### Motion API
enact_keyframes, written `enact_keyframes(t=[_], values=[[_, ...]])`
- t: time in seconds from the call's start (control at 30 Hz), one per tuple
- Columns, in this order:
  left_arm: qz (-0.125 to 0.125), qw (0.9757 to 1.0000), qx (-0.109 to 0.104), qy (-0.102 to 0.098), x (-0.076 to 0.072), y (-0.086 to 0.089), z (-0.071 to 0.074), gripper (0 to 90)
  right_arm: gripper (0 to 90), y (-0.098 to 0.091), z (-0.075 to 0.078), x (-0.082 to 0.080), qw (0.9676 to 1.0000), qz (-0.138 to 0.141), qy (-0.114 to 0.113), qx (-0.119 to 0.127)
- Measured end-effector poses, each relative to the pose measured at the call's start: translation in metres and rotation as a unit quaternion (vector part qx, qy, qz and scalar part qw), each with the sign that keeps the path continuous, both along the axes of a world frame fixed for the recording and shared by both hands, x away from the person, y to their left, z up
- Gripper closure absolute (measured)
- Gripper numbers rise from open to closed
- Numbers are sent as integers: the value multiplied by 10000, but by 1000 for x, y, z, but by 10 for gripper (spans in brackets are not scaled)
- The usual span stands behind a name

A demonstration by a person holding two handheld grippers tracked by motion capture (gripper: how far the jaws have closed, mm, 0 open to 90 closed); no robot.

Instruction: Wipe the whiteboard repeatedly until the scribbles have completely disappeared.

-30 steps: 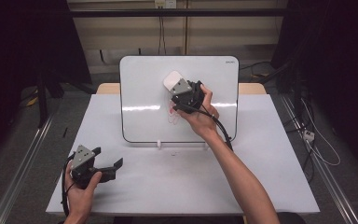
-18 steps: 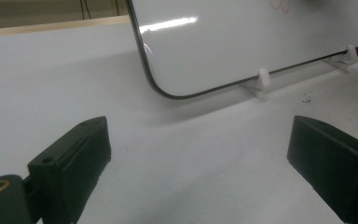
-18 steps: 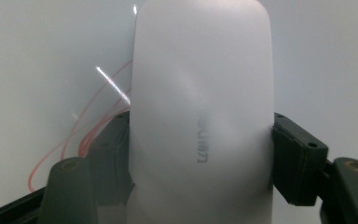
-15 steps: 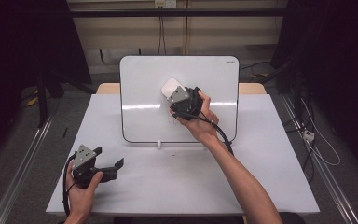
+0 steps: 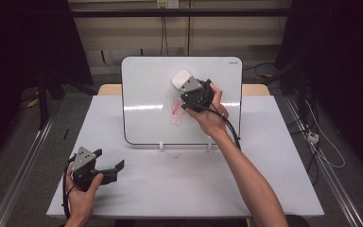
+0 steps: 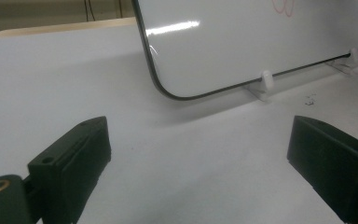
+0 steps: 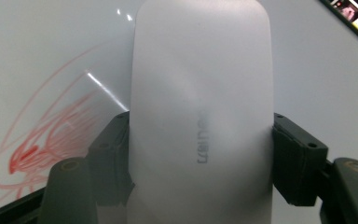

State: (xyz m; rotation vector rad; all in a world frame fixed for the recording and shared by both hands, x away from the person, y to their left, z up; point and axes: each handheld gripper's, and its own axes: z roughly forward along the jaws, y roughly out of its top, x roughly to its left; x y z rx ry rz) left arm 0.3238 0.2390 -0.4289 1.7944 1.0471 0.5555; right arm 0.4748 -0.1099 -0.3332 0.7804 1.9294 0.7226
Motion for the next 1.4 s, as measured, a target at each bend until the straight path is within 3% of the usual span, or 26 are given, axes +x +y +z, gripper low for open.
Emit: enact_keyframes(t=[0.2, 0.87, 1.4], values=[[-7, 10000, -5, 5, 0, 0, 0, 60, 317, -11, 10, 8, 9997, -165, 4, 175], [-6, 10000, 21, 2, 0, -1, 0, 60, 317, 3, 0, 1, 9998, -129, -57, 135], [-30, 10000, 29, 14, 0, -2, 0, 60, 317, 48, -22, -12, 9994, 342, -39, -79]])
